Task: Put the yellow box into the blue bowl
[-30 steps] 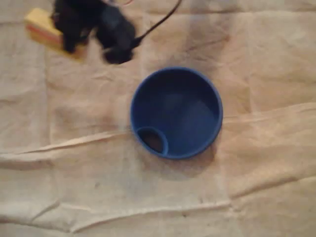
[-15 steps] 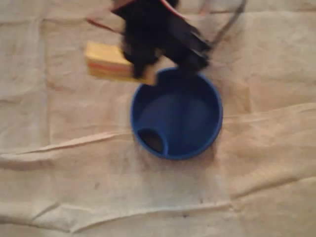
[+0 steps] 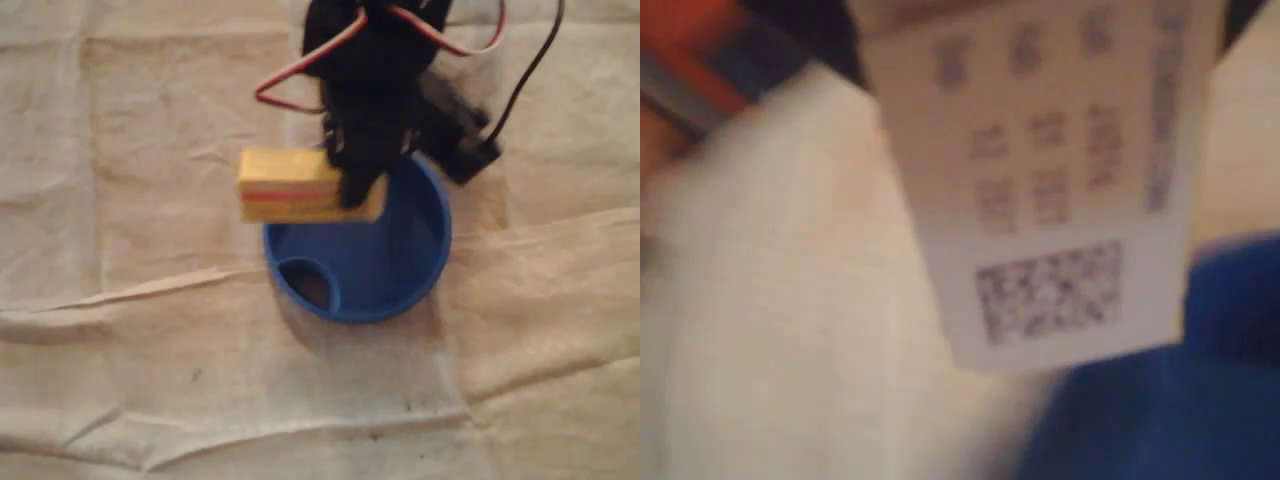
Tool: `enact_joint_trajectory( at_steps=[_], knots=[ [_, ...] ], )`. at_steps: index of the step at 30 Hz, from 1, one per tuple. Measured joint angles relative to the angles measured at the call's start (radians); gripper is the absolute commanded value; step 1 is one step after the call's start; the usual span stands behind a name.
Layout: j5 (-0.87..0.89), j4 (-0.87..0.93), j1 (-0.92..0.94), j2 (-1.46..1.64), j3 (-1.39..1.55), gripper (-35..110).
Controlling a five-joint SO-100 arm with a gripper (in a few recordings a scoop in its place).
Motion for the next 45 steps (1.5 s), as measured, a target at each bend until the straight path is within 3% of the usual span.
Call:
enact_joint_trajectory(
  at_steps=[22,35,45],
  knots=[
    [0.000,0.071,-0.023,-0.061,0.000,1],
    [0.000,0.072,-0.012,-0.061,0.000,28],
    [0.000,0.072,0.006,-0.061,0.000,31]
  ],
)
